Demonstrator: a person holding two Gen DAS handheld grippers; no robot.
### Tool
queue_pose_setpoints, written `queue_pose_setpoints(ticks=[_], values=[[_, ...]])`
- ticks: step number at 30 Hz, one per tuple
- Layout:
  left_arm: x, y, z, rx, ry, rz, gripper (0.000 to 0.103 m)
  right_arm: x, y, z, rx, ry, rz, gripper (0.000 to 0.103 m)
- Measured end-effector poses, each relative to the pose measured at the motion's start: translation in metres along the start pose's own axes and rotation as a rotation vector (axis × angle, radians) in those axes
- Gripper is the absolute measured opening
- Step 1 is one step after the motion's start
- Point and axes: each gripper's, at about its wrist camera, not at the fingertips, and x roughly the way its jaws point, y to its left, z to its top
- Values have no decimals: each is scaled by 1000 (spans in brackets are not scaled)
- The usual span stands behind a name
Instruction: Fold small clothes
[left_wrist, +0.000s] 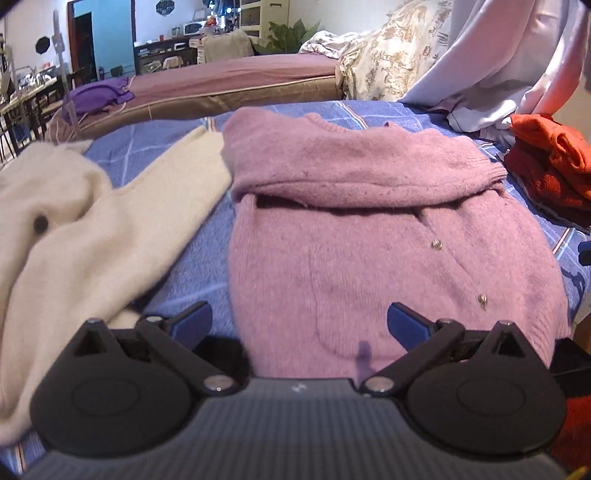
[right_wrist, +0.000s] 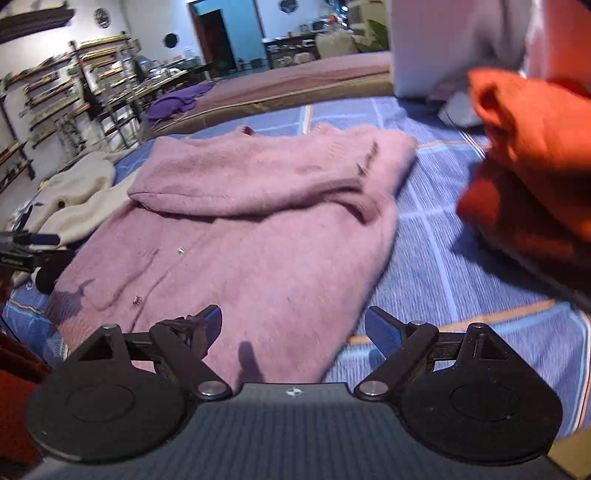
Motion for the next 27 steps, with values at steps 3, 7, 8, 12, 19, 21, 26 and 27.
queue_pose_setpoints(ticks=[3, 7, 8, 12, 19, 21, 26, 27], values=[[-12, 17, -25, -61, 40, -47, 103, 1, -6, -21, 78, 4, 4, 103], [-19, 21, -44, -137, 33, -150, 98, 8, -5, -35, 88, 10, 27, 103], [-17, 19, -46, -147, 36, -173, 96, 11, -4, -36, 87, 14, 31, 103], [5, 16, -52, -217, 60, -200, 89, 11, -7, -37, 119, 15, 70, 103], [28, 21, -54, -279, 19, -253, 88, -5, -38, -59, 231, 7, 96, 103], [34, 18, -50, -312, 20, -255, 88, -2, -43, -64, 277, 10, 127, 103], [42, 6, -51, -361, 7, -318, 69, 18, -33, -71, 324, 53, 251, 103], [44, 4, -50, -369, 8, -346, 49, 22, -31, -73, 330, 58, 270, 103]])
